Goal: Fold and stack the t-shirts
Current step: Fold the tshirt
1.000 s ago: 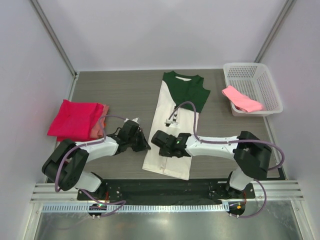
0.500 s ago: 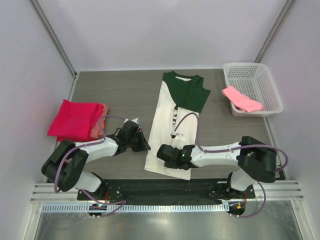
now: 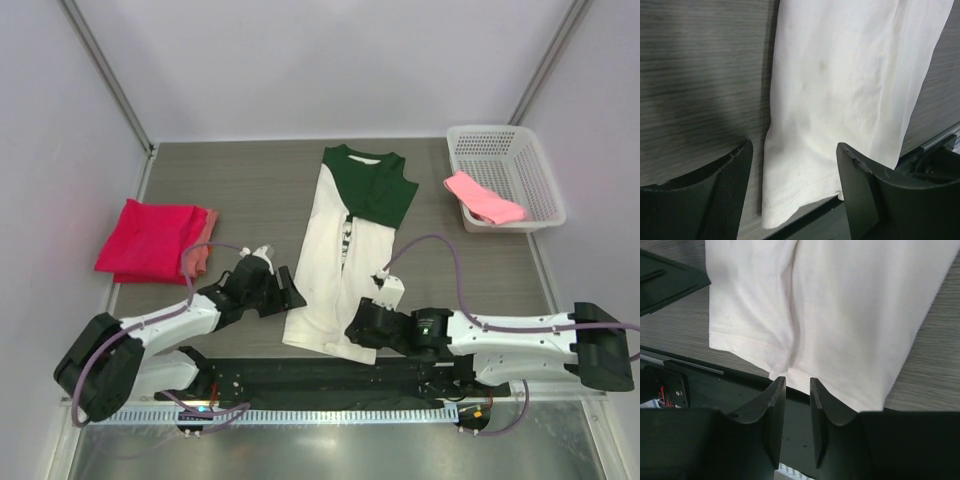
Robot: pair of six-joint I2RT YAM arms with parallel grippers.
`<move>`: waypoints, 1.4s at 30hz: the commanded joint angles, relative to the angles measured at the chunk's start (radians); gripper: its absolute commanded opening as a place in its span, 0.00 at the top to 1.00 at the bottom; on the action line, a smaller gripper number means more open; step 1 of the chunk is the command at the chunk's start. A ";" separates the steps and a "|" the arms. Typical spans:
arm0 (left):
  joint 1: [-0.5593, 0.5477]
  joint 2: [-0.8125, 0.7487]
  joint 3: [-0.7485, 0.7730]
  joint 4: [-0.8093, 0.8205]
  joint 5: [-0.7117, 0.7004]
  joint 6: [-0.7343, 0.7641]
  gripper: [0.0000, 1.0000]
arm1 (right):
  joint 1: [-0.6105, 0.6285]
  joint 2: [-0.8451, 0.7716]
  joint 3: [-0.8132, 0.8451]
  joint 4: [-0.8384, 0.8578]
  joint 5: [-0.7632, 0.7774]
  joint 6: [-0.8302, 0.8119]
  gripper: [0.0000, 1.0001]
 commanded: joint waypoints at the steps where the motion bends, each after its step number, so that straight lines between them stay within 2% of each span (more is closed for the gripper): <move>1: -0.004 -0.104 -0.028 -0.123 -0.042 -0.004 0.30 | 0.005 -0.082 -0.061 -0.027 0.047 0.063 0.68; 4: -0.004 -0.170 -0.029 -0.197 -0.042 0.001 0.29 | 0.005 -0.119 -0.093 -0.115 0.069 0.100 0.62; 5: -0.004 -0.177 -0.031 -0.213 -0.029 0.001 0.30 | 0.005 -0.125 -0.098 -0.157 0.079 0.118 0.54; 8: -0.009 -0.187 -0.063 -0.215 0.000 -0.011 0.34 | 0.003 -0.145 -0.119 -0.204 0.107 0.138 0.43; 11: -0.020 -0.178 -0.086 -0.203 0.007 -0.021 0.36 | -0.035 -0.142 -0.118 -0.242 0.147 0.122 0.39; 13: -0.030 -0.170 -0.098 -0.188 0.008 -0.031 0.36 | -0.098 -0.130 -0.110 -0.244 0.152 0.065 0.39; 14: -0.049 -0.159 -0.108 -0.168 0.010 -0.044 0.37 | -0.210 -0.124 -0.092 -0.241 0.139 0.021 0.39; 15: -0.058 -0.152 -0.111 -0.157 0.008 -0.050 0.37 | -0.265 -0.115 -0.078 -0.230 0.124 -0.078 0.40; 19: -0.109 -0.109 -0.114 -0.112 -0.006 -0.077 0.39 | -0.483 -0.089 0.011 -0.126 0.034 -0.309 0.40; 20: -0.125 -0.098 -0.118 -0.105 -0.007 -0.084 0.42 | -0.577 -0.054 0.057 -0.113 0.009 -0.341 0.40; 25: -0.149 -0.092 -0.135 -0.076 -0.019 -0.093 0.58 | -0.843 0.113 0.151 0.040 -0.175 -0.516 0.41; 28: -0.149 -0.092 -0.143 -0.072 -0.016 -0.085 0.74 | -0.949 0.236 0.205 0.139 -0.276 -0.553 0.41; 29: -0.150 -0.092 -0.147 -0.069 -0.007 -0.085 0.84 | -0.969 0.265 0.223 0.166 -0.290 -0.558 0.39; 32: -0.155 -0.096 -0.158 -0.063 0.001 -0.088 0.99 | -1.037 0.359 0.250 0.275 -0.370 -0.541 0.36; 42: -0.193 -0.165 -0.206 -0.043 -0.016 -0.154 1.00 | -1.132 0.646 0.401 0.430 -0.486 -0.507 0.46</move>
